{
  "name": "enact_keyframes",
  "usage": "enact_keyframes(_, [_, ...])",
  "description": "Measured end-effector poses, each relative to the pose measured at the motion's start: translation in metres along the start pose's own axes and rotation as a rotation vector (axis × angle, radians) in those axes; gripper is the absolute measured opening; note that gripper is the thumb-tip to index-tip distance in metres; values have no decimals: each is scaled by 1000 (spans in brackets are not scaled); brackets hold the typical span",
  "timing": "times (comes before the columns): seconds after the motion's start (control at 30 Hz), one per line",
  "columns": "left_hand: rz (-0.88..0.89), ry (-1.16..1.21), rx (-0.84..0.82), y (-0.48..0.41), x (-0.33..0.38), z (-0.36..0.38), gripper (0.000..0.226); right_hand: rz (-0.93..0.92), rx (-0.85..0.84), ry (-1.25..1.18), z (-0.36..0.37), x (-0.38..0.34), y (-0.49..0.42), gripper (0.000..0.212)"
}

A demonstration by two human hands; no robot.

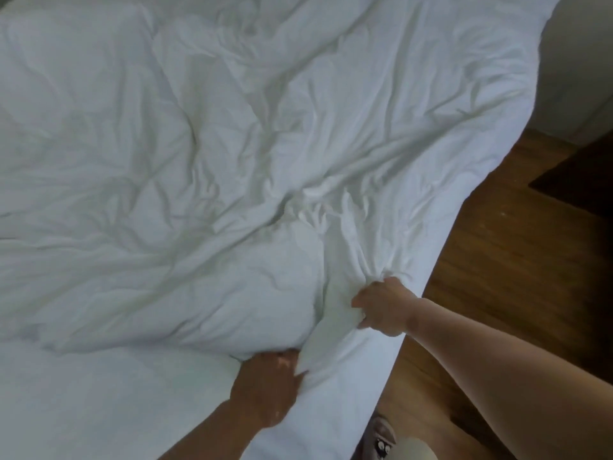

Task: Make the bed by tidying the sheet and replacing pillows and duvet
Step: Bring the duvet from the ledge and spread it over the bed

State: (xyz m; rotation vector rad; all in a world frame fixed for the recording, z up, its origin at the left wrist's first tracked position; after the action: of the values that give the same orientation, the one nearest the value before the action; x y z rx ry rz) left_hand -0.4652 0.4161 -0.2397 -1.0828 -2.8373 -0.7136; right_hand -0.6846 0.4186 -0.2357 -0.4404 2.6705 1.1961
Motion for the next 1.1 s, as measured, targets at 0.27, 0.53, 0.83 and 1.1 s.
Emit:
enact_keyframes(0.27, [148, -44, -7, 41, -9, 23, 66, -28, 484, -160, 65, -69, 15, 76])
enact_keyframes(0.53, [-149, -43, 203, 58, -1, -1, 38, 117, 293, -271, 51, -42, 59, 22])
enact_keyframes(0.83, [-270, -72, 41, 103, 33, 51, 27, -40, 425, -165, 111, -136, 67, 64])
enact_keyframes(1.1, [22, -179, 110, 135, -55, 29, 74, -15, 486, -226, 140, -200, 30, 50])
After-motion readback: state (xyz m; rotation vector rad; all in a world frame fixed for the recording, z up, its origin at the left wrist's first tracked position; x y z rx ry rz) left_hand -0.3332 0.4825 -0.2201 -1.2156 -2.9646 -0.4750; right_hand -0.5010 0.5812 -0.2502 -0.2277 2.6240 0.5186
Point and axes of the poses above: each hand's wrist, its own y-axis away from the middle knuckle, its own z-axis out of the palm, x = y × z, the point moved 8 cm from there along -y, towards the middle knuckle, and after that the axes turned 13 degrees about -z, right-handed, at the moved point
